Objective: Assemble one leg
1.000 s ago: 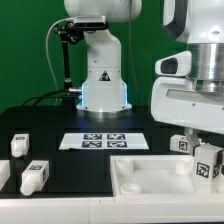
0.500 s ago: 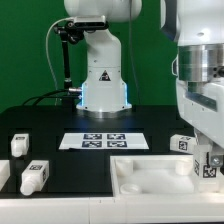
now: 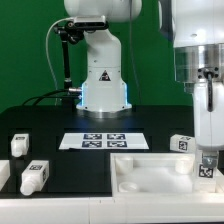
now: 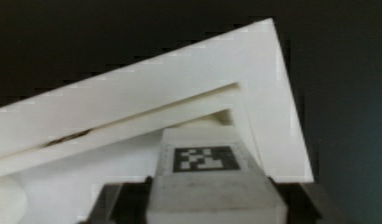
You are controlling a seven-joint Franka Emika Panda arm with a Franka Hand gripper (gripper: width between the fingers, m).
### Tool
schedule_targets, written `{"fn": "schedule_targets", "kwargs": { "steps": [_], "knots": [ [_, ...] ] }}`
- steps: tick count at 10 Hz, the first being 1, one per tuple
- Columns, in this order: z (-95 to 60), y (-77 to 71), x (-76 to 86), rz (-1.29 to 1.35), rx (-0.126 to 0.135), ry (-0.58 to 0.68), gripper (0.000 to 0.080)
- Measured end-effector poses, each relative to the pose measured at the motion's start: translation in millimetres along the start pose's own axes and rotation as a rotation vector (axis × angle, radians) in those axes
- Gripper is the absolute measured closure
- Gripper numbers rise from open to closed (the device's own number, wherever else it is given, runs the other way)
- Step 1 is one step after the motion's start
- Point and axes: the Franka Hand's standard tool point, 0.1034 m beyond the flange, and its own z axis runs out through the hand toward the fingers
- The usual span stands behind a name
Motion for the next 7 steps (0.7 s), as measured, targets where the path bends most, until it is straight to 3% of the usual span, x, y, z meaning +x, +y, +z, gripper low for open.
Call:
{"fn": "schedule_targets", "kwargs": {
  "steps": [2, 3, 4, 6, 7],
  "knots": [
    [0.2, -0.1, 0.5, -0.004, 0.000, 0.000, 0.0513],
    [-2.6, -1.7, -1.0, -0.016, 0.004, -0.003, 0.0348],
    [-20.1, -6.9, -7.6, -0.052, 0.024, -0.022, 0.0200],
    [-42.8, -14.5, -13.9, -0.067, 0.052, -0.046, 0.0165],
    [-37.7, -12.9, -12.5, -0.067, 0.047, -0.041, 0.0152]
  ]
}}
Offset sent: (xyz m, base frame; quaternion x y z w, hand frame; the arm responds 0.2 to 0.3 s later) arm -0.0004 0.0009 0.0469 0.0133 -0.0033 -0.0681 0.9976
